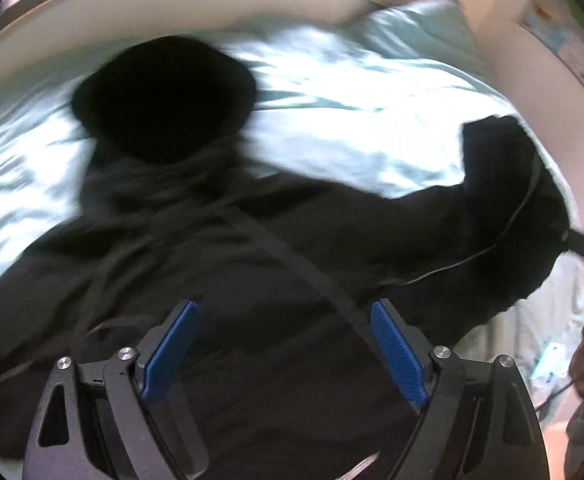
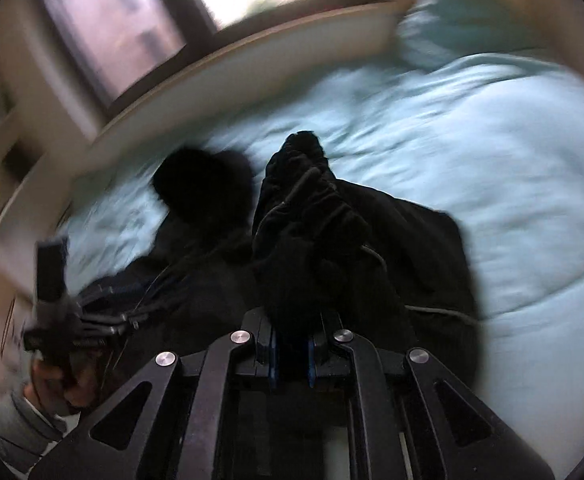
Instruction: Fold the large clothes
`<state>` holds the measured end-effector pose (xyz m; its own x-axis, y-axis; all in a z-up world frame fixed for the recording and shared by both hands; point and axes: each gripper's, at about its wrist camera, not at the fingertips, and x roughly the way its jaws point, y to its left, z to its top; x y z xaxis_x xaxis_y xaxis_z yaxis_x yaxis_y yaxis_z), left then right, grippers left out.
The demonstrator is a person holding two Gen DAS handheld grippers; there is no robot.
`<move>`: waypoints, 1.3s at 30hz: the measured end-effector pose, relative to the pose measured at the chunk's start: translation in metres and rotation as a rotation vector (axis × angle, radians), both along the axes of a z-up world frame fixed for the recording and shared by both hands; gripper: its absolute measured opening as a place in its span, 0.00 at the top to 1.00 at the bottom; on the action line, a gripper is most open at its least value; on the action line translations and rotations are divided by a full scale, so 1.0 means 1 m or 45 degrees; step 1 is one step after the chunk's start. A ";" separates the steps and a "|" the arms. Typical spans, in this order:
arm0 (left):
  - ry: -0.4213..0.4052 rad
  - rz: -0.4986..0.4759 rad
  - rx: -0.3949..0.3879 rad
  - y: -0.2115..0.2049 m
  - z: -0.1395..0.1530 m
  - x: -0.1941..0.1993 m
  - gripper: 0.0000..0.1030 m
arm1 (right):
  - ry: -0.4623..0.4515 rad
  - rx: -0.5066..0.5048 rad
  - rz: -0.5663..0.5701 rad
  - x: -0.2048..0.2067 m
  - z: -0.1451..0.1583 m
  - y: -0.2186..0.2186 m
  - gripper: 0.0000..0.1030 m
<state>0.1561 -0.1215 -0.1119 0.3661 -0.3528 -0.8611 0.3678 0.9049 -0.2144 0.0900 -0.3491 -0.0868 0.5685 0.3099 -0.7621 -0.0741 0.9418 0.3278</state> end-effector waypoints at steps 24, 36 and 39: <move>0.230 0.391 -0.186 0.194 -0.066 -0.032 0.14 | 0.294 -0.070 0.569 -0.002 -0.109 0.243 0.39; 0.296 0.392 -0.097 0.138 -0.107 0.018 0.62 | 0.279 -0.151 0.139 -0.024 -0.068 0.092 0.38; 0.225 0.423 -0.193 0.157 -0.080 0.017 0.81 | 0.260 -0.176 0.098 -0.024 -0.063 0.083 0.38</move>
<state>0.1730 0.0350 -0.1916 0.3327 -0.3681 -0.8682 0.0061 0.9215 -0.3883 0.0659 -0.2664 -0.1494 0.3768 0.2313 -0.8970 -0.0931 0.9729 0.2118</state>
